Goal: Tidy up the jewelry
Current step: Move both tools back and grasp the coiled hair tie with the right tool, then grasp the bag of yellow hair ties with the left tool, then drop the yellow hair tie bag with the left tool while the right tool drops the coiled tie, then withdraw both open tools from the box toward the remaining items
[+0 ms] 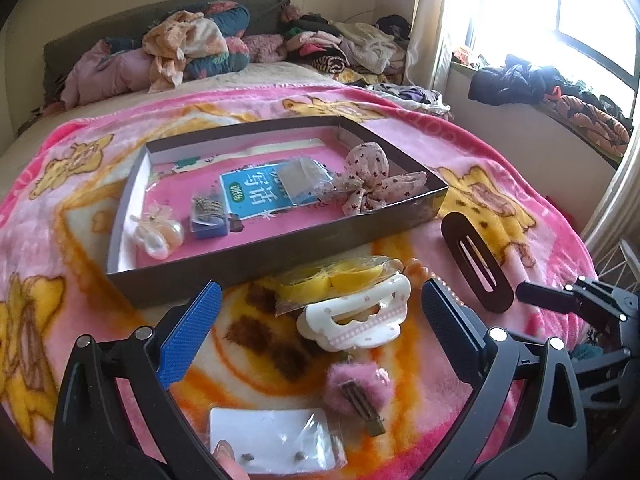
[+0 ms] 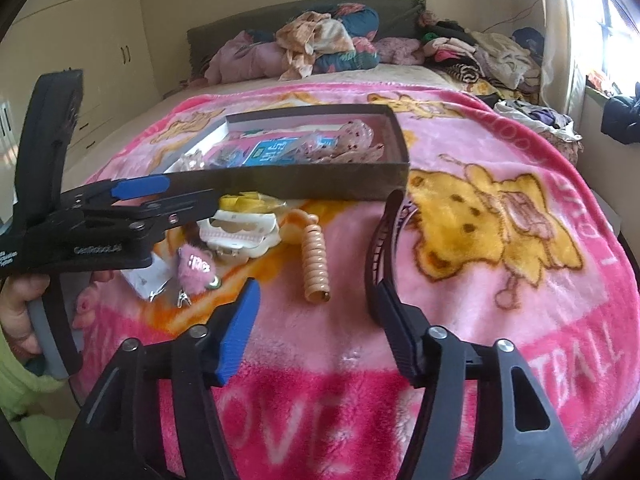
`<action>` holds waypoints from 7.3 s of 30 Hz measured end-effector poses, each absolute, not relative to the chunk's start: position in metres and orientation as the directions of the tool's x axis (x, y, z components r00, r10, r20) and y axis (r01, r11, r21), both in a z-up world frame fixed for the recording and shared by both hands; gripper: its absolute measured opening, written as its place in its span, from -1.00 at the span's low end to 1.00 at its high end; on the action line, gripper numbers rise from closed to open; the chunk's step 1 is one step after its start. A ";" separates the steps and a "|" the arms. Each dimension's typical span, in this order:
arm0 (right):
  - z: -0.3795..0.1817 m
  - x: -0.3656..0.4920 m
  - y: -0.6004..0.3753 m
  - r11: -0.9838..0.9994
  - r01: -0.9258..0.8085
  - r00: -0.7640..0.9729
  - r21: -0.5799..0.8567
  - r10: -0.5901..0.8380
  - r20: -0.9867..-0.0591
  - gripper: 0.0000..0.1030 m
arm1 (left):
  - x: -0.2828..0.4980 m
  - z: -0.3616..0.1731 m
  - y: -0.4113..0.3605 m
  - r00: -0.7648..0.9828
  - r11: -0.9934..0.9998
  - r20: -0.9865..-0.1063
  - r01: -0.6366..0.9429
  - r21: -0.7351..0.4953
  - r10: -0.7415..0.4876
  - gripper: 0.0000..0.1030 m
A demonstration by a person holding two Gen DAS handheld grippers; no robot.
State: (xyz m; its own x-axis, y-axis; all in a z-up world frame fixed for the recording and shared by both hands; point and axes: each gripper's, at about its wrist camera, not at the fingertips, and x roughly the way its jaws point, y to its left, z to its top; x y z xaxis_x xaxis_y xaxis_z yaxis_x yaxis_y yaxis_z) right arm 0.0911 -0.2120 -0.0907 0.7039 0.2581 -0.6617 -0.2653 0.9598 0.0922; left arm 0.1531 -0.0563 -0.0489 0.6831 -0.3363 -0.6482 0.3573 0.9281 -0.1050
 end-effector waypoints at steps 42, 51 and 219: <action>-0.109 0.131 -0.212 0.965 -0.233 0.690 0.118 0.250 -0.679 -0.67 | 0.200 -0.072 -0.068 0.545 0.906 -0.728 0.312 -0.285 -0.416 0.37; -0.092 0.118 -0.216 0.963 -0.237 0.716 0.126 0.261 -0.647 -0.67 | 0.188 -0.046 -0.062 0.595 0.900 -0.678 0.332 -0.282 -0.432 0.36; -0.066 0.116 -0.239 0.971 -0.166 0.759 0.174 0.238 -0.606 0.32 | 0.133 -0.040 -0.042 0.700 0.922 -0.625 0.379 -0.087 -0.346 0.77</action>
